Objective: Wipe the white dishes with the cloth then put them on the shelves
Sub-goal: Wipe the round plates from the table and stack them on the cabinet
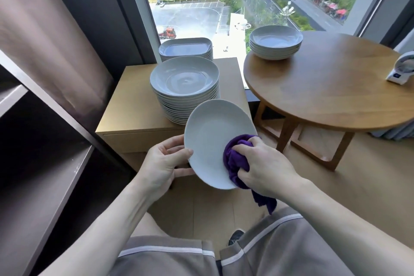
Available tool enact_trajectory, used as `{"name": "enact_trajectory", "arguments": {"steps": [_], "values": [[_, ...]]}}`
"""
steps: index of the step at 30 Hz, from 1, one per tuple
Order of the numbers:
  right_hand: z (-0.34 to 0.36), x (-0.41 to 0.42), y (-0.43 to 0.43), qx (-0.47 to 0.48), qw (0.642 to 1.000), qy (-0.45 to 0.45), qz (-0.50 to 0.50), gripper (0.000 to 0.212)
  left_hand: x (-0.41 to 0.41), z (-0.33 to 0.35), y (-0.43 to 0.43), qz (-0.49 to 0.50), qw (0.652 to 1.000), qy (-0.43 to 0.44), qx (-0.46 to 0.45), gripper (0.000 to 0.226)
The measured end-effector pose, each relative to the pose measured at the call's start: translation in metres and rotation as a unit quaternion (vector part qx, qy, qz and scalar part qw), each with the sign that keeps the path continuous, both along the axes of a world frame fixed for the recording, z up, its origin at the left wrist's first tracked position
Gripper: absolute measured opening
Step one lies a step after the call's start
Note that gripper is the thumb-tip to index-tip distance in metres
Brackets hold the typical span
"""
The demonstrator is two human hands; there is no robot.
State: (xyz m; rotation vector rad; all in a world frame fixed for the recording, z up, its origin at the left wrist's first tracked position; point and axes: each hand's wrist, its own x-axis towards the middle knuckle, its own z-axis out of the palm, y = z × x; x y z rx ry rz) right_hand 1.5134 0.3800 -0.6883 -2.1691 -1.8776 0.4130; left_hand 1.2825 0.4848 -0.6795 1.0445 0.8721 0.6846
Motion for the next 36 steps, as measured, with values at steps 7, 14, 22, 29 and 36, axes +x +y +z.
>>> {"name": "enact_trajectory", "arguments": {"steps": [7, 14, 22, 29, 36], "values": [[0.005, -0.018, -0.004, 0.006, 0.993, 0.041, 0.109, 0.052, 0.002, -0.001, 0.001, -0.004, 1.0, -0.019, -0.017, 0.047], [0.016, -0.019, -0.004, 0.086, 0.983, 0.077, 0.141, 0.058, 0.011, -0.004, -0.012, -0.059, 0.996, -0.045, -0.042, 0.05], [0.011, 0.004, 0.01, 0.131, 0.99, 0.043, 0.0, 0.057, 0.018, -0.004, -0.025, -0.069, 0.997, -0.009, -0.03, 0.05], [0.003, 0.013, 0.012, 0.065, 0.997, 0.017, -0.045, 0.05, 0.01, 0.002, -0.015, -0.041, 0.999, -0.006, -0.025, 0.051], [-0.001, -0.014, 0.001, 0.018, 0.997, -0.002, 0.073, 0.053, -0.001, 0.008, 0.003, 0.009, 1.0, -0.015, -0.012, 0.04]]}}
